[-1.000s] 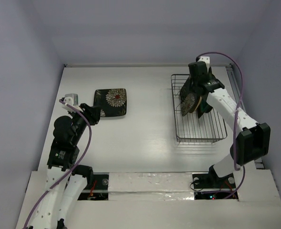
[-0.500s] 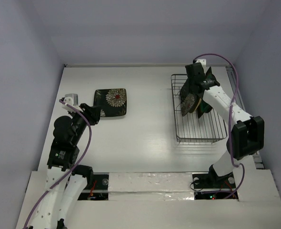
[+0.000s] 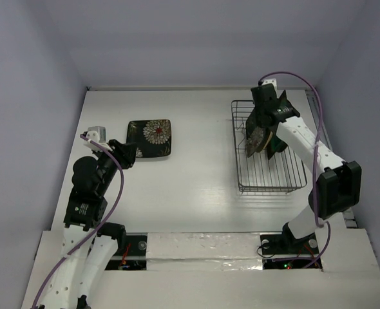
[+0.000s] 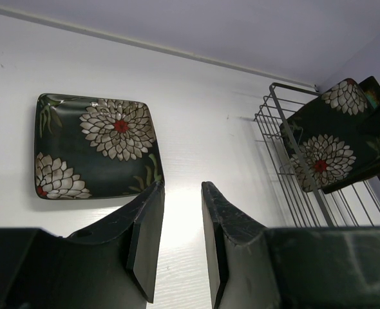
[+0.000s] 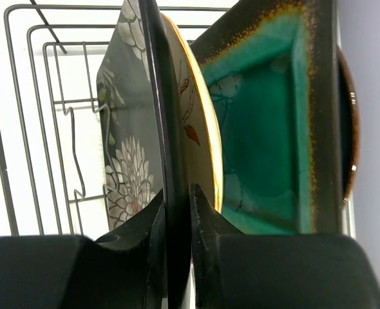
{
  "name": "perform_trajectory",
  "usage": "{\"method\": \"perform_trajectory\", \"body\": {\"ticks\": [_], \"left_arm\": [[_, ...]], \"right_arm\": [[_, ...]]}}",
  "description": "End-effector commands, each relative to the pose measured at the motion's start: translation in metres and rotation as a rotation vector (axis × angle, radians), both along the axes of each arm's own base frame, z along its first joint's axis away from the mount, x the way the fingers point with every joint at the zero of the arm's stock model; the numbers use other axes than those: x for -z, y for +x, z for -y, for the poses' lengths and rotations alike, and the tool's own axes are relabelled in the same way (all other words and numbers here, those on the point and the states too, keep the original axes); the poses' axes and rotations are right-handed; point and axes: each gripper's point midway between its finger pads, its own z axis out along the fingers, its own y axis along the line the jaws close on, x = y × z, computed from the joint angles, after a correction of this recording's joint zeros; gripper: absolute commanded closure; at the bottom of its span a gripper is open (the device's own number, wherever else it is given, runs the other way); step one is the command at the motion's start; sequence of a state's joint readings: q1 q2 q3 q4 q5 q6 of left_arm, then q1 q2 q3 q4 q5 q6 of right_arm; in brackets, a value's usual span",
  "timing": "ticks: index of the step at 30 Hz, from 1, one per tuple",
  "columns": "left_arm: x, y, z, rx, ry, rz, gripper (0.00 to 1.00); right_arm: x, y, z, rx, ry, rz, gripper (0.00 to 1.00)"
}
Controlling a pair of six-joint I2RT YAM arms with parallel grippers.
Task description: Unload the plates from the dish rack
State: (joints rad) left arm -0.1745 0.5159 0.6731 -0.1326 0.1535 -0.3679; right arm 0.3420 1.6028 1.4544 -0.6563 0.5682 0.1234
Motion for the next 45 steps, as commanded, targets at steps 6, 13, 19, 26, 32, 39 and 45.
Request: {"method": "perform_trajectory", "body": {"ticks": [6,13,19,26,32,39,45], "left_arm": [[-0.019,0.001,0.001,0.009,-0.011,0.062,0.73],[-0.018,0.001,0.000,0.003,-0.013,0.060,0.73],[-0.020,0.002,-0.003,-0.012,-0.013,0.063,0.71],[-0.020,0.004,-0.007,-0.034,-0.009,0.061,0.57],[-0.021,0.004,-0.016,-0.076,-0.004,0.063,0.56],[-0.021,0.004,-0.014,-0.064,-0.005,0.065,0.56],[-0.019,0.005,-0.010,-0.043,-0.006,0.060,0.56]], "right_arm": [[-0.131,-0.004,0.013,0.063,0.072,0.354,1.00],[-0.192,-0.029,0.011,0.057,0.148,0.513,1.00],[-0.223,-0.037,-0.074,-0.268,0.486,0.638,1.00],[-0.204,-0.021,-0.218,-0.448,0.847,0.599,1.00],[-0.191,0.000,-0.296,-0.460,1.149,0.581,1.00],[-0.130,0.026,-0.352,-0.354,1.326,0.470,1.00],[-0.081,0.040,-0.391,-0.325,1.413,0.350,1.00]]}}
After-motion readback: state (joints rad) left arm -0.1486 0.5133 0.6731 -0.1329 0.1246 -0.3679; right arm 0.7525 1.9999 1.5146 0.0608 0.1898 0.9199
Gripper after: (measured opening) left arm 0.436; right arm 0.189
